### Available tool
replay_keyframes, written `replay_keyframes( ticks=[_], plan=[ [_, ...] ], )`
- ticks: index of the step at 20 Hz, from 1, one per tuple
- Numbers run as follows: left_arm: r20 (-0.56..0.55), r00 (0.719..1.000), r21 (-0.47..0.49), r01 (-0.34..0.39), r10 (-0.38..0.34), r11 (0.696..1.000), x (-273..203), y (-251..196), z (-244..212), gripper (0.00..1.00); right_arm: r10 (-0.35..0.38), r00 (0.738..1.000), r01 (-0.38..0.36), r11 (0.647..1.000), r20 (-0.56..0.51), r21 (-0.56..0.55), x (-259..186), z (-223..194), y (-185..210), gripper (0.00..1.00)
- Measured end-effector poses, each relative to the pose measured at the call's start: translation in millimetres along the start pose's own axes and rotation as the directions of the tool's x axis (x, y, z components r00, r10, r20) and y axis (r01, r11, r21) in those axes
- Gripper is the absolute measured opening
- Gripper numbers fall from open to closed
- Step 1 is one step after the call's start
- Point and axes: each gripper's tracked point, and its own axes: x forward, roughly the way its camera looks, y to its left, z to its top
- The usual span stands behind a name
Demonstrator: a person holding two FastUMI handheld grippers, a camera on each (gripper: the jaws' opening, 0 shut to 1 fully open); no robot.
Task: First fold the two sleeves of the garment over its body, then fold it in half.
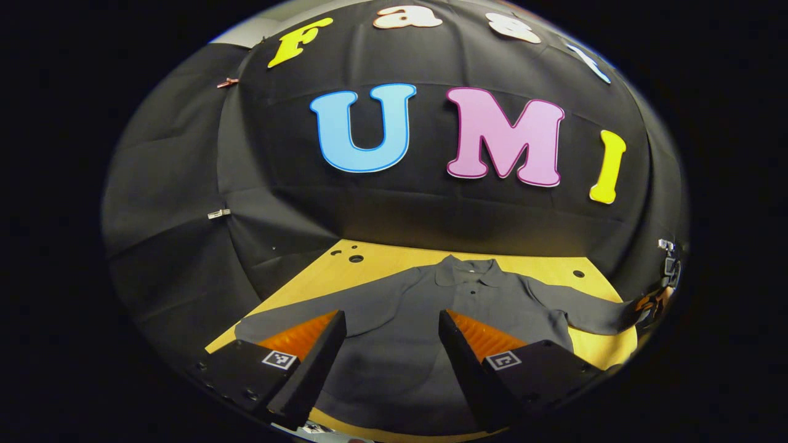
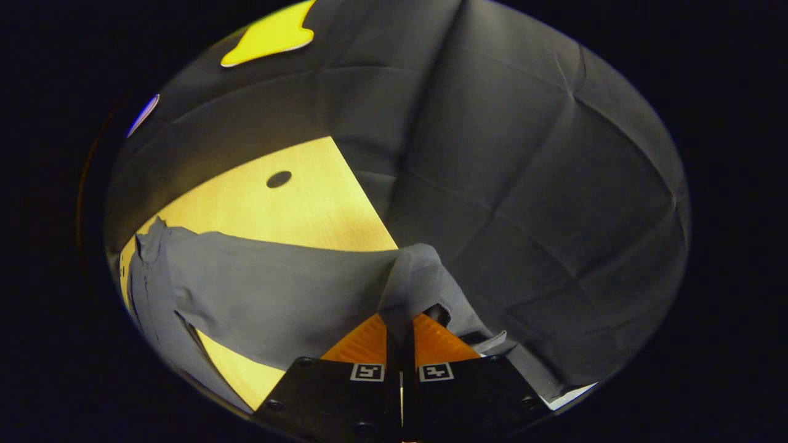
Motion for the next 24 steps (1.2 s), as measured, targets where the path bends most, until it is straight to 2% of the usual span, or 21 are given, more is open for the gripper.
replay_keyframes(
  ticks=[9,13,19,24],
  plan=[
    [0.023,0.999,-0.061,-0.022,0.024,0.998,14.4,60.4,-1.7,0.95,0.102,0.979,-0.108,0.994,0.179,0.02,-109.1,76.3,77.9,0.05],
    [0.01,0.998,-0.097,-0.063,0.065,0.993,12.5,93.1,-11.2,0.96,0.166,0.956,-0.148,0.985,0.241,-0.09,-147.4,109.2,142.1,0.06],
    [0.002,0.988,-0.139,-0.154,0.156,0.978,-1.6,137.4,-21.9,0.96,0.334,0.904,-0.281,0.935,0.269,-0.216,-186.3,129.6,260.0,0.06],
    [0.004,0.976,-0.141,-0.214,0.216,0.967,-18.8,157.3,-25.7,0.96,0.465,0.851,-0.362,0.856,0.244,-0.37,-208.2,119.2,364.1,0.06]
  ],
)
